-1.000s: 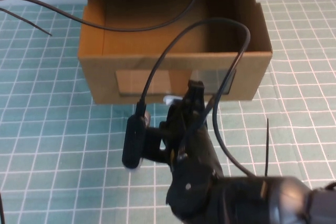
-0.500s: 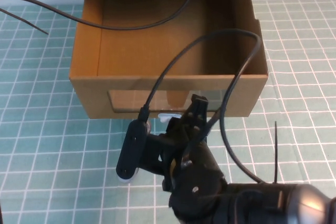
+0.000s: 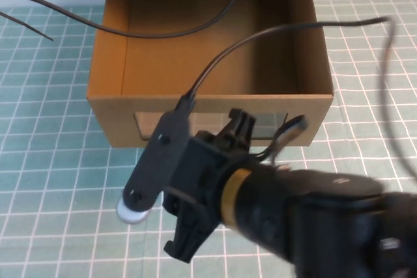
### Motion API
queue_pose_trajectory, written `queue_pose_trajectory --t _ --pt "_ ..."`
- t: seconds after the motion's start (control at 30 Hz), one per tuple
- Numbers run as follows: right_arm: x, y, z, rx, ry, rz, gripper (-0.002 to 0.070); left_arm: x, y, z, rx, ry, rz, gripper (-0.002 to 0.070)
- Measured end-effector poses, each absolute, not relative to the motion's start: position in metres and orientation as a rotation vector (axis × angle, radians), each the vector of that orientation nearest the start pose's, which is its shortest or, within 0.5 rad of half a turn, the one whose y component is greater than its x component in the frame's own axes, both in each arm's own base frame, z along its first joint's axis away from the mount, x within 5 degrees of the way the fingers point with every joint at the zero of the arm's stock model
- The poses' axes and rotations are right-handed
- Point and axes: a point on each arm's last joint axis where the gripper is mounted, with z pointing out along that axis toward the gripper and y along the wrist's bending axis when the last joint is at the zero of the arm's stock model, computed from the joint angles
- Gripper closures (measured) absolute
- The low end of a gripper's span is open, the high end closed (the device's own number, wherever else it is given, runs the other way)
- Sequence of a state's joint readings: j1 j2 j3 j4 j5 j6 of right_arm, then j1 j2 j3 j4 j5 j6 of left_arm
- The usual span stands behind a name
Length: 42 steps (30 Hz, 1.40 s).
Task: Open the shoe box
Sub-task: 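Pull the top drawer of the cardboard box fully open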
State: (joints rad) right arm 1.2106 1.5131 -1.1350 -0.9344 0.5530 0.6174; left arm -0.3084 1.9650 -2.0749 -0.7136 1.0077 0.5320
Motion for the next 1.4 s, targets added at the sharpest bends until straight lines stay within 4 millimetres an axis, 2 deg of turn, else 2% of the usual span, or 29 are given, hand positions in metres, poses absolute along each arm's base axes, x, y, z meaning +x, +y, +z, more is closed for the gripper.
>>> queue_pose_trajectory --t 0.13,0.2,0.37,0.5,0.57,0.67,0.73,0.83,0.9,1.0,1.1,1.2,1.4 --pt "0.145 0.283 0.331 -1.203 1.753 0.148 0.0383 0.392 -0.178 0.401 0.838 2.130 -0.749 0.0680" --pt "0.141 0.271 0.345 -1.169 1.749 0.164 0.0419 0.381 -0.175 0.409 0.870 2.134 -0.739 0.0680" --pt "0.128 0.232 0.391 -1.044 1.696 0.225 0.0505 0.343 -0.164 0.447 0.946 2.093 -0.728 0.0680" --pt "0.119 0.194 0.434 -0.916 1.663 0.251 0.0519 0.310 -0.152 0.481 0.956 2.013 -0.679 0.0680" --pt "0.115 0.174 0.448 -0.887 1.656 0.218 0.0521 0.295 -0.145 0.495 0.955 1.984 -0.629 0.0680" --pt "0.110 0.145 0.454 -0.921 1.681 0.078 0.0524 0.272 -0.131 0.514 0.942 1.950 -0.518 0.0680" --pt "0.109 0.130 0.450 -0.970 1.746 -0.049 0.0535 0.254 -0.120 0.527 0.913 1.936 -0.436 0.0680" --pt "0.105 0.116 0.443 -1.026 1.842 -0.153 0.0613 0.228 -0.105 0.536 0.877 1.930 -0.346 0.0680" --pt "0.103 0.110 0.440 -1.041 1.856 -0.160 0.0654 0.214 -0.097 0.533 0.865 1.948 -0.305 0.0680" --pt "0.097 0.095 0.430 -1.046 1.847 -0.156 0.0679 0.194 -0.088 0.517 0.862 2.005 -0.278 0.0680" --pt "0.090 0.080 0.411 -1.039 1.822 -0.122 0.0685 0.174 -0.081 0.487 0.877 2.090 -0.278 0.0680" --pt "0.085 0.069 0.379 -0.995 1.817 -0.067 0.0687 0.151 -0.072 0.452 0.866 2.144 -0.281 0.0680" --pt "0.078 0.056 0.332 -0.961 1.833 -0.001 0.0688 0.105 -0.060 0.395 0.701 2.087 -0.364 0.0680"
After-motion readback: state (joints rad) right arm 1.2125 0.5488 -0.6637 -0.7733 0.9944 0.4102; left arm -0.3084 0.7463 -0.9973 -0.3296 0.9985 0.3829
